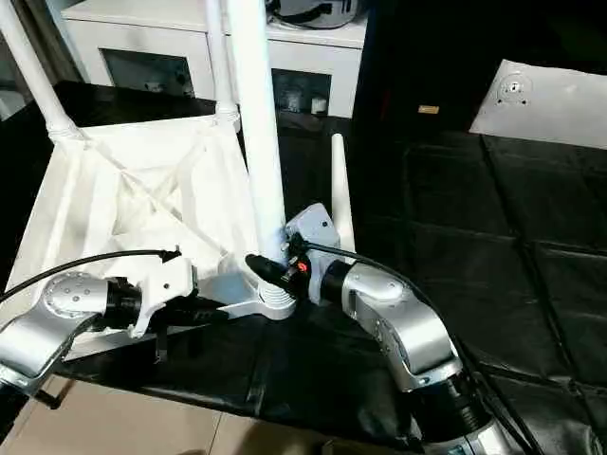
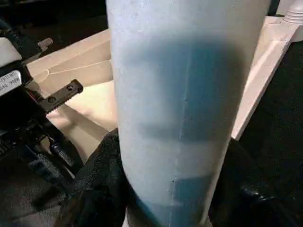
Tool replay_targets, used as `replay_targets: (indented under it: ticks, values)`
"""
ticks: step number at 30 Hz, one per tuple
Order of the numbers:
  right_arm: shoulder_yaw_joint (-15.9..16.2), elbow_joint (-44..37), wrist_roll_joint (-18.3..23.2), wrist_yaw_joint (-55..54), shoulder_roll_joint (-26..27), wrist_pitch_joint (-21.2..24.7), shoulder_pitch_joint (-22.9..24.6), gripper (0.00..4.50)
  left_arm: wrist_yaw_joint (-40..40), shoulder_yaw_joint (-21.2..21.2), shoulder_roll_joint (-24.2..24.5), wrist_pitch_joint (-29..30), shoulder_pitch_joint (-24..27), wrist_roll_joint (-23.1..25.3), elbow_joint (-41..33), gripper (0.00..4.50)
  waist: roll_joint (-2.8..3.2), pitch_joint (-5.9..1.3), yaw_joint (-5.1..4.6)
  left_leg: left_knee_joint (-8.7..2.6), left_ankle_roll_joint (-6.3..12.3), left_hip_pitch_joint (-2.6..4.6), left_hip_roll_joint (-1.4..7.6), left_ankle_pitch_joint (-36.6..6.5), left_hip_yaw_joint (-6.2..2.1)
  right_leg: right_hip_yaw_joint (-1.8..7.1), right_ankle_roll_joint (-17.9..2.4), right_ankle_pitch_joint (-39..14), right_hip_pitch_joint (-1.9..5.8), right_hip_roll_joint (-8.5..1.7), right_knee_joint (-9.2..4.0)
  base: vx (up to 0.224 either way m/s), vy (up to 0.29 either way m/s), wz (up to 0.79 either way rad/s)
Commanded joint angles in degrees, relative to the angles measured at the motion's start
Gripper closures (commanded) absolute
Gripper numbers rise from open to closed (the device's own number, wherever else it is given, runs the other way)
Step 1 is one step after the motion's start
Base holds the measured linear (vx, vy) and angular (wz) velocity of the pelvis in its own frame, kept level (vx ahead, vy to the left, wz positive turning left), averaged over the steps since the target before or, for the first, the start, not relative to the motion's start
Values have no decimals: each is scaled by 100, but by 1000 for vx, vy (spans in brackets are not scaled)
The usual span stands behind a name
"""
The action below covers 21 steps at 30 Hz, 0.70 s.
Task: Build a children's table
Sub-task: Insert table leg to table base
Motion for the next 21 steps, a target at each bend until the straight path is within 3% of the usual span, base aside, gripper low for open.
replay_targets:
  ticks: [1, 3, 4, 5, 6, 7, 8, 9, 11, 12, 13, 14, 16, 21]
  values:
    - [-112, 266, 31, -43, 43, 4, 164, 263, -54, 94, 13, -94, -91, 29, 20, 450, 102, -318, 12, -518, 32, -65, 356, -865, -101, 379, -637, -2365, 328, -547, -402, 0, 0, 0]
    - [-211, 332, 112, -18, 88, -69, 245, 263, -60, 123, -8, -89, -90, 3, 22, 450, 88, -315, 11, -522, 25, -58, 365, -928, -101, 377, -649, -2399, 326, -552, -411, 0, 0, 0]
    - [-349, 407, 244, 6, 162, -148, 340, 263, -56, 170, -39, -67, -80, -54, 23, 450, 159, -319, 12, -524, 5, -53, 368, -982, -105, 374, -665, -2362, 324, -546, -418, 0, 0, 0]
    - [-349, 407, 244, 6, 162, -148, 340, 263, -56, 170, -39, -67, -80, -54, 23, 450, 123, -324, 9, -521, 13, -57, 361, -1000, -105, 372, -680, -2350, 336, -550, -419, 0, 0, 0]
    - [-519, 503, 403, 40, 259, -257, 458, 263, -47, 227, -76, -42, -68, -115, 28, 450, 126, -328, 12, -522, 11, -63, 362, -984, -109, 371, -696, -2330, 342, -551, -409, 0, 0, 0]
    - [-635, 597, 507, 85, 322, -369, 561, 263, -34, 258, -101, -24, -64, -147, 34, 450, 225, -330, 14, -519, 6, -52, 367, -1039, -110, 372, -724, -2271, 331, -555, -424, 0, 0, 0]
    - [-725, 686, 587, 130, 371, -474, 651, 263, -24, 280, -120, -9, -63, -168, 41, 450, 192, -337, 7, -515, 17, -54, 372, -1051, -102, 372, -739, -2226, 334, -557, -433, 0, 0, 0]
    - [-785, 807, 588, 152, 414, -643, 747, 263, -12, 301, -136, -8, -61, -184, 51, 450, 231, -348, 31, -520, 6, -54, 373, -1041, -119, 367, -808, -2106, 349, -559, -396, 0, 0, 0]
    - [-808, 932, 545, 163, 451, -834, 833, 263, -1, 325, -148, -7, -59, -204, 62, 450, 205, -346, 26, -522, 41, -77, 370, -984, -114, 363, -882, -1924, 364, -546, -381, 0, 0, 0]
    - [-850, 1069, 543, 204, 505, -1032, 938, 263, 15, 348, -168, 7, -63, -225, 67, 450, 251, -343, 29, -521, 51, -79, 368, -968, -113, 363, -920, -1892, 357, -545, -367, 0, 0, 0]
    - [-859, 1100, 543, 211, 518, -1078, 963, 263, 18, 352, -170, 9, -65, -227, 68, 450, 242, -338, 20, -521, 60, -76, 368, -1024, -103, 364, -919, -1960, 353, -549, -391, 0, 0, 0]
    - [-906, 1307, 539, 318, 603, -1442, 1169, 263, 33, 379, -190, 17, -88, -225, 87, 450, 257, -332, 28, -519, 75, -76, 352, -1138, -101, 355, -855, -2250, 360, -562, -424, 0, 0, 0]
    - [-901, 1373, 515, 389, 633, -1650, 1295, 263, 39, 402, -198, 8, -101, -215, 111, 450, 258, -328, 29, -526, 111, -67, 351, -1250, -108, 343, -722, -2597, 351, -564, -474, 0, 0, 0]
    - [-729, 1430, 205, 482, 526, -2192, 1513, 263, 34, 420, -179, -15, -128, -190, 151, 450, 279, -322, 20, -546, 135, -66, 359, -1334, -127, 330, -583, -2802, 331, -554, -500, 0, 0, 0]
